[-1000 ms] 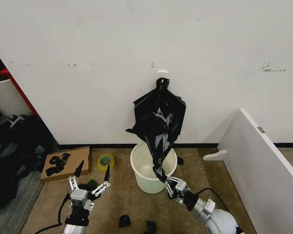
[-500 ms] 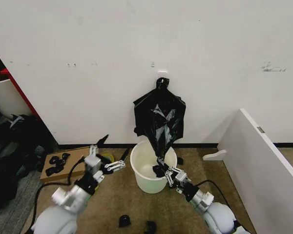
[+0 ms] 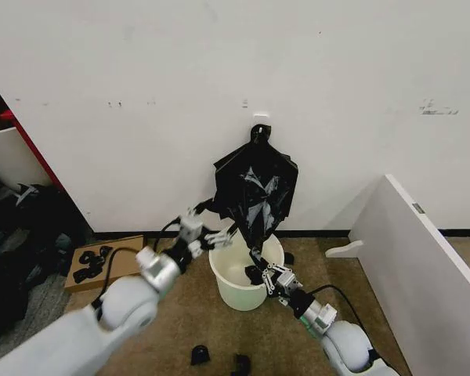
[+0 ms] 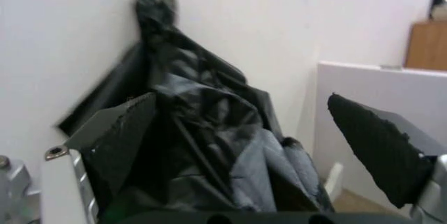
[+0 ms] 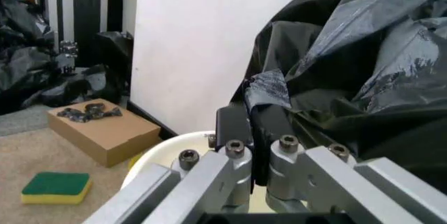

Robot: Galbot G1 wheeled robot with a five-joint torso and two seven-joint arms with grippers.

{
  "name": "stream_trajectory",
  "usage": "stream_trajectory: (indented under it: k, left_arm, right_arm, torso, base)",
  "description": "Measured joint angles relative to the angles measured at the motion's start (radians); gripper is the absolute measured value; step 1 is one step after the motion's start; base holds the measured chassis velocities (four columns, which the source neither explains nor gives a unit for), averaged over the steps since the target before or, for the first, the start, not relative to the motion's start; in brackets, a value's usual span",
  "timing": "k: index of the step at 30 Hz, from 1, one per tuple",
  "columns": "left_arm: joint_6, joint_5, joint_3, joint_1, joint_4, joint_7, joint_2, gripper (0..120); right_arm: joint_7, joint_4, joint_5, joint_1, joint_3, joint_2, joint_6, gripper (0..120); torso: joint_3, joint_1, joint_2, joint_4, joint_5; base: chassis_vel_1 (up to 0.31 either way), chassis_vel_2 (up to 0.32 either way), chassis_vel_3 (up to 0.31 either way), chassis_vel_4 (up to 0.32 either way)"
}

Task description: Place the garbage bag over the trash bin.

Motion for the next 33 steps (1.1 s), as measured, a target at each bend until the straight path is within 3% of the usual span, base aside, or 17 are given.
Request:
stream_trajectory:
  k: [4,10,21,28,33]
  left_arm:
    - [0.026,-0.026,0.138,-0.132,0.051,-0.014,-0.030,97]
    - [0.102,-0.028,0.206,-0.211,0.093,-0.094,-0.053,95]
    - [0.180,-0.018,0.228,-0.230,0.105,-0.179,-0.071,81]
    - [0.207,-0.067,0.234,-0.239,0.125,-0.185,-0.101,52]
    - [0.236,-0.124,0.247,-0.261,0.145,-0.191,-0.133,51]
  right_arm:
    - [0.000,0.000,-0.002,-0.003,0.014,0.003,0.005,0]
    - [0.000,0.003,-0.008,-0.006,0.023,0.009,0.007,0]
    - [-0.001,0.016,-0.008,-0.019,0.040,0.001,0.012,0]
    - [-0.002,0.029,-0.008,-0.031,0.043,-0.002,0.012,0]
    - [-0.003,0.035,-0.008,-0.033,0.044,-0.004,0.012,0]
  torso:
    - [0.000,0.000,0.000,-0.0008,0.0001]
    - [0.000,0.000,0.000,-0.0002,0.0000]
    - [0.000,0.000,0.000,-0.0003,-0.0001]
    - [0.000,0.000,0.000,-0.0004,0.0000]
    - [0.000,0.000,0.000,-0.0004,0.0000]
  base:
    - [0.000,0.000,0.000,0.000]
    - [0.000,0.000,0.000,0.000]
    - [0.000,0.000,0.000,0.000]
    - [0.000,0.000,0.000,0.000]
    - [0.000,0.000,0.000,0.000]
